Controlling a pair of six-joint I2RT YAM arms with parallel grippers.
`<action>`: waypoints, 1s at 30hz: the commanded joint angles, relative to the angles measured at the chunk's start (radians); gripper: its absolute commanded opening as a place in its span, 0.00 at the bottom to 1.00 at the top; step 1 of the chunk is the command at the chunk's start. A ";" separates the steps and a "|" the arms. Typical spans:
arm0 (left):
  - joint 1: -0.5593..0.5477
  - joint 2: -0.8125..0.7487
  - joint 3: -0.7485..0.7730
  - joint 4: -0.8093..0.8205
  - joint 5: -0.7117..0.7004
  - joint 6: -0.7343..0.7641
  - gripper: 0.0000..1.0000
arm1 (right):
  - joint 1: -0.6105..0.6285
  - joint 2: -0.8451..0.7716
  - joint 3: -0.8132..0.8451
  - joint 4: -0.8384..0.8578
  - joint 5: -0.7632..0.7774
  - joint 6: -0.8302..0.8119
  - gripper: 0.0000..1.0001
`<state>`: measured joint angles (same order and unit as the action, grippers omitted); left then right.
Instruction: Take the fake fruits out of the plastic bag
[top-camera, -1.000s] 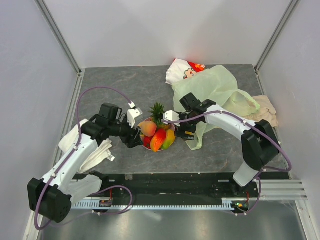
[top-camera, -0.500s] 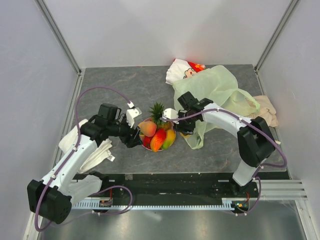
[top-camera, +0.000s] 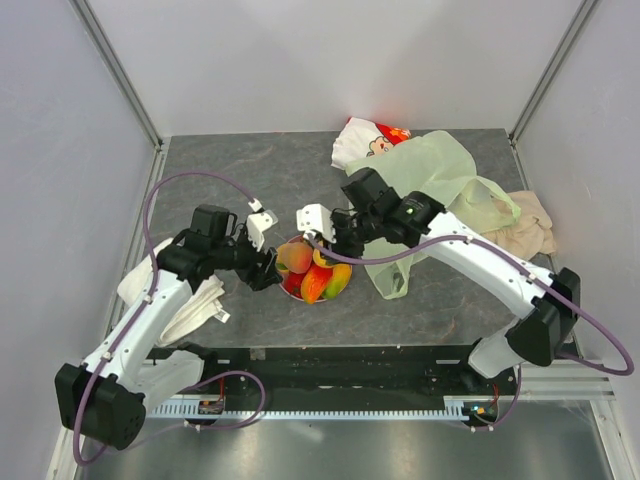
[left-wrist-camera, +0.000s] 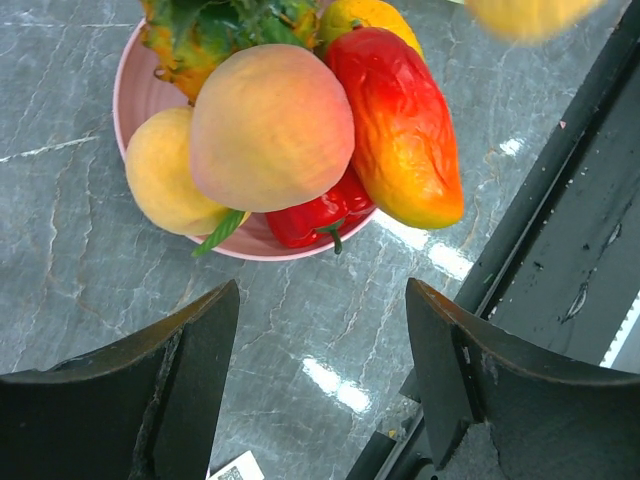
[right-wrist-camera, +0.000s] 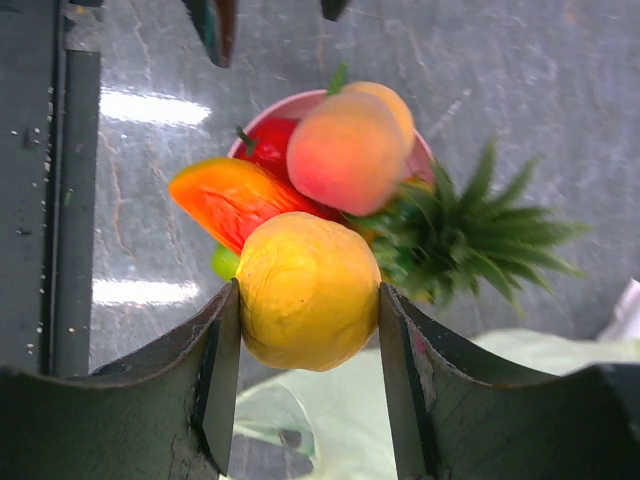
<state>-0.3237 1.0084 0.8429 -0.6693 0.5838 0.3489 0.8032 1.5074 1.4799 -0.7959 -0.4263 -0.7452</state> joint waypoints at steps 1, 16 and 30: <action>0.021 -0.022 0.019 0.042 0.004 -0.011 0.75 | 0.024 0.059 0.032 0.047 -0.032 0.033 0.53; 0.051 -0.041 -0.004 0.036 0.021 -0.016 0.75 | 0.073 0.137 0.062 0.066 0.001 -0.019 0.57; 0.052 -0.037 -0.005 0.040 0.031 -0.019 0.75 | 0.076 0.137 0.026 0.092 0.046 -0.033 0.75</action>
<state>-0.2760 0.9871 0.8406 -0.6689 0.5846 0.3481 0.8734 1.6512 1.5024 -0.7471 -0.3908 -0.7715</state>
